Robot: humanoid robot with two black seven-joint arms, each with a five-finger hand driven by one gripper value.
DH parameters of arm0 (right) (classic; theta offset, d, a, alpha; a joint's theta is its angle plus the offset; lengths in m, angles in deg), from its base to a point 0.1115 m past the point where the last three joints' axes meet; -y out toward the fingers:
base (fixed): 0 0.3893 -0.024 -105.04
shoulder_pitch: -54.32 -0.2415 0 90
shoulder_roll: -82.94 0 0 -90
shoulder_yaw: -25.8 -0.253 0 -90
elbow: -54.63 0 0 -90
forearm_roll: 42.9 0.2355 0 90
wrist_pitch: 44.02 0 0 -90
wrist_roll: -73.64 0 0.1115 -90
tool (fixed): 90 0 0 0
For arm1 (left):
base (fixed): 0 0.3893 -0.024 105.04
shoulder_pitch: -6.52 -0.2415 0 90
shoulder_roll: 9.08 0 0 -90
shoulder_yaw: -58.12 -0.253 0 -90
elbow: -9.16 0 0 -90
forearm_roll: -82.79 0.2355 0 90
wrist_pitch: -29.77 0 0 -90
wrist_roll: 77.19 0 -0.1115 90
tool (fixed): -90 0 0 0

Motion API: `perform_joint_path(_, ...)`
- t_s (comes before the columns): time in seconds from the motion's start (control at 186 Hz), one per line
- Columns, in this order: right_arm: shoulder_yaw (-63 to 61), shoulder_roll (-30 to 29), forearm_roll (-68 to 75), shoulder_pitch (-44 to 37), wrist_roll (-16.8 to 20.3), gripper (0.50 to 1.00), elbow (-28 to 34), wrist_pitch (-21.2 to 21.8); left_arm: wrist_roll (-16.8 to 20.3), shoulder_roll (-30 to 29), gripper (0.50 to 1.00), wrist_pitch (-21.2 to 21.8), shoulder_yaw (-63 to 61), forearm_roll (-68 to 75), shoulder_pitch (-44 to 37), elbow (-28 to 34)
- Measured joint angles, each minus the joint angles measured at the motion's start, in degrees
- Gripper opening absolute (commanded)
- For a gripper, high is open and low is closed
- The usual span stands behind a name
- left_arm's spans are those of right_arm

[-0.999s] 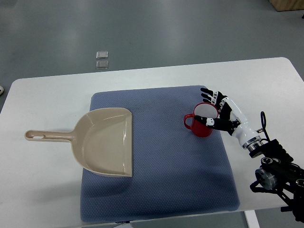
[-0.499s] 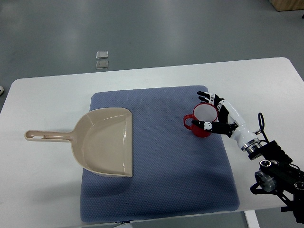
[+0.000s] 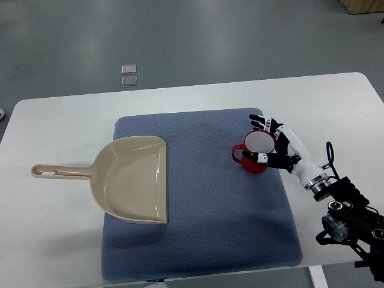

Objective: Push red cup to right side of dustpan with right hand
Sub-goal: 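Wrap the right hand fingers around the red mug's side, then push the red mug with the right hand toward the dustpan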

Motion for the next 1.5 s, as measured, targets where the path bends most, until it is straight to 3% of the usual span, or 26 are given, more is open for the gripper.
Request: perform_joint_path(1.498,1.1,-4.1,-0.6,-0.1,0.0,0.928,-5.2,-1.8,0.0,0.0,1.000,0.0,0.0,0.0,0.0,0.0)
